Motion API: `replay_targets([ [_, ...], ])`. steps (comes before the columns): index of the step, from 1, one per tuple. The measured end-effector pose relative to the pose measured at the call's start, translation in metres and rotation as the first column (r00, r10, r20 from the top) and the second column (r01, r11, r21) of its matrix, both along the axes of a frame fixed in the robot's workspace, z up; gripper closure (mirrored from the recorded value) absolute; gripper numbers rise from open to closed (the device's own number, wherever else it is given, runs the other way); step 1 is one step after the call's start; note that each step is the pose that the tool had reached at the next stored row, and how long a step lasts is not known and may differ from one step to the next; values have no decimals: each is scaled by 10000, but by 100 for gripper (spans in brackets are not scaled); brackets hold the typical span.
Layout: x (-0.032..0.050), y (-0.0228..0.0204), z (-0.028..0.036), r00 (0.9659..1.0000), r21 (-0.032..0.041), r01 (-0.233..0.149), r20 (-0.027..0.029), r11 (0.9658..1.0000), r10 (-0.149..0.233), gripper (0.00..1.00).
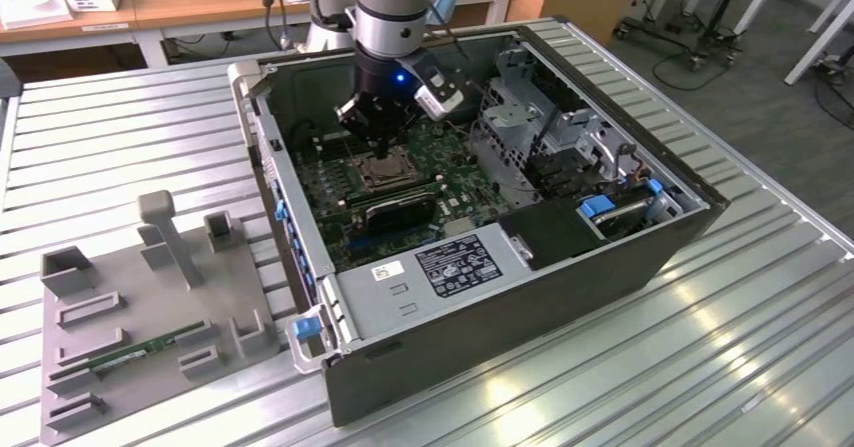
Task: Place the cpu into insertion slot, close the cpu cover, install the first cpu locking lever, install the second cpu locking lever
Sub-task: 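Close the cpu cover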
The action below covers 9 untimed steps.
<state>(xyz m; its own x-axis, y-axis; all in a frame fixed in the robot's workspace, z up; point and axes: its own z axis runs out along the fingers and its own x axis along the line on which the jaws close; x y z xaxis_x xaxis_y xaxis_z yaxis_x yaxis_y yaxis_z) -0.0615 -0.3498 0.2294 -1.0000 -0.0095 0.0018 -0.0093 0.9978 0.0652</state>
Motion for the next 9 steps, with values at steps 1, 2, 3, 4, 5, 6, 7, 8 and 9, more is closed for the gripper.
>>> replay_targets([
  [1, -10, -9, 0, 10000, 0, -26, 0, 10000, 26, 89],
  [2, -18, -16, -1, 10000, -2, -48, 0, 10000, 48, 89],
  [3, -25, -21, -1, 10000, -6, -68, -1, 10000, 68, 89],
  [4, -33, -25, -3, 10000, -13, -85, -1, 10000, 85, 89],
  [5, -44, -26, -7, 10000, -22, -100, 0, 9999, 100, 89],
  [6, -57, -26, -13, 9999, -35, -110, 0, 9999, 110, 89],
  [7, -70, -26, -19, 9999, -46, -118, -1, 9999, 118, 89],
  [8, -82, -27, -24, 9999, -53, -125, -1, 9999, 125, 89],
  [9, -94, -27, -30, 9999, -56, -134, -1, 9999, 134, 89],
])
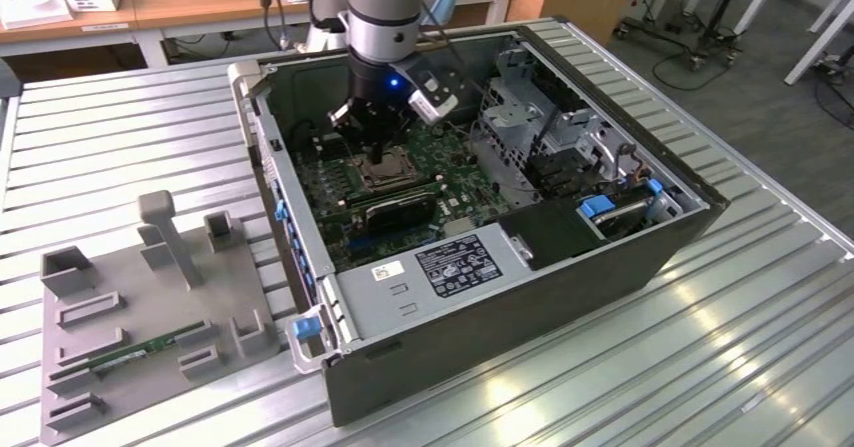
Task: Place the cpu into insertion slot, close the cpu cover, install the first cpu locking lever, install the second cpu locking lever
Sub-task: 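Close the cpu cover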
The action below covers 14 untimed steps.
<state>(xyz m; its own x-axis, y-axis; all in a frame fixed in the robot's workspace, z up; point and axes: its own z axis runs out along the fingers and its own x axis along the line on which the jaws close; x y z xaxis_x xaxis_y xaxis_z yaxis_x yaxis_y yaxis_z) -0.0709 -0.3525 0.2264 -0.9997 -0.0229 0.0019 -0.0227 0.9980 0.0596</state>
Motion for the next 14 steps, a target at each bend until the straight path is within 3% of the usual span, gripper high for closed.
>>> replay_targets([
  [6, -39, 0, -70, 10000, -2, -41, 1, 10000, 41, 89],
  [14, -47, 1, -87, 10000, 1, -48, 3, 10000, 48, 89],
])
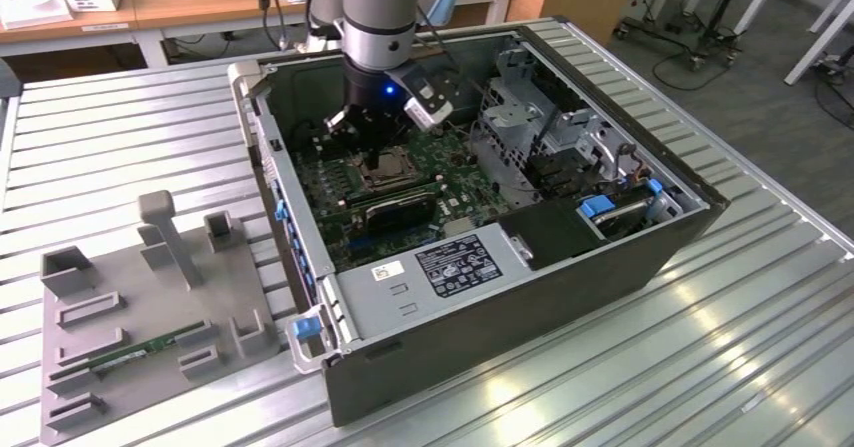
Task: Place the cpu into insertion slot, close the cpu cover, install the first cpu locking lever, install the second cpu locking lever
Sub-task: 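Close the cpu cover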
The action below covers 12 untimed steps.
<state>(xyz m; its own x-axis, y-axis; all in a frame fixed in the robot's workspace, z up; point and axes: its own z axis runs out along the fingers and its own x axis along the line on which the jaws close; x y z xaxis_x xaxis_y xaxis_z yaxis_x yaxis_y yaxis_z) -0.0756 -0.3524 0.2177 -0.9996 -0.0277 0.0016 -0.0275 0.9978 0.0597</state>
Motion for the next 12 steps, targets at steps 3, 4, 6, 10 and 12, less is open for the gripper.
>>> replay_targets([
  [3, -11, 0, -21, 10000, -3, 0, 5, 10000, 0, 89],
  [4, -14, 2, -28, 10000, -3, 0, 7, 10000, 0, 89],
  [6, -18, 10, -43, 10000, -4, 0, 8, 10000, 0, 89],
  [10, -24, 24, -71, 10000, -4, 0, 11, 10000, 0, 89],
  [12, -24, 24, -72, 10000, -6, -2, 10, 10000, 2, 89],
])
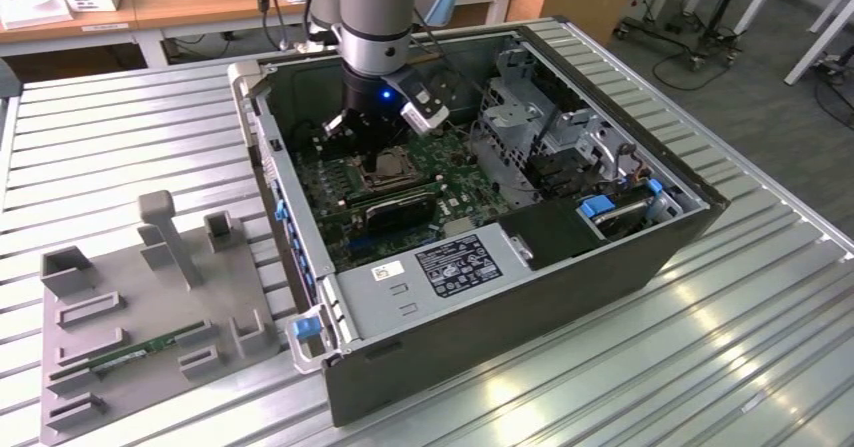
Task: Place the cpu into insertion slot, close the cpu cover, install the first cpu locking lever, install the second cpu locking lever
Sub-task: 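Close the cpu cover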
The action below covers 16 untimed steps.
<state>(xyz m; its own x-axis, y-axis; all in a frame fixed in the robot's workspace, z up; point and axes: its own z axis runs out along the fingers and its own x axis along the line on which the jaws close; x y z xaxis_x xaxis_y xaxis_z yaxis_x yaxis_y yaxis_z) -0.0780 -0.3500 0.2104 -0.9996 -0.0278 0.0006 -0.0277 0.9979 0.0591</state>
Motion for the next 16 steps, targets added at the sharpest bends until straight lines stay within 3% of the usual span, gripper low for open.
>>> replay_targets([
  [16, 8, 1, -17, 10000, 2, 97, 0, 10000, -97, 89],
])
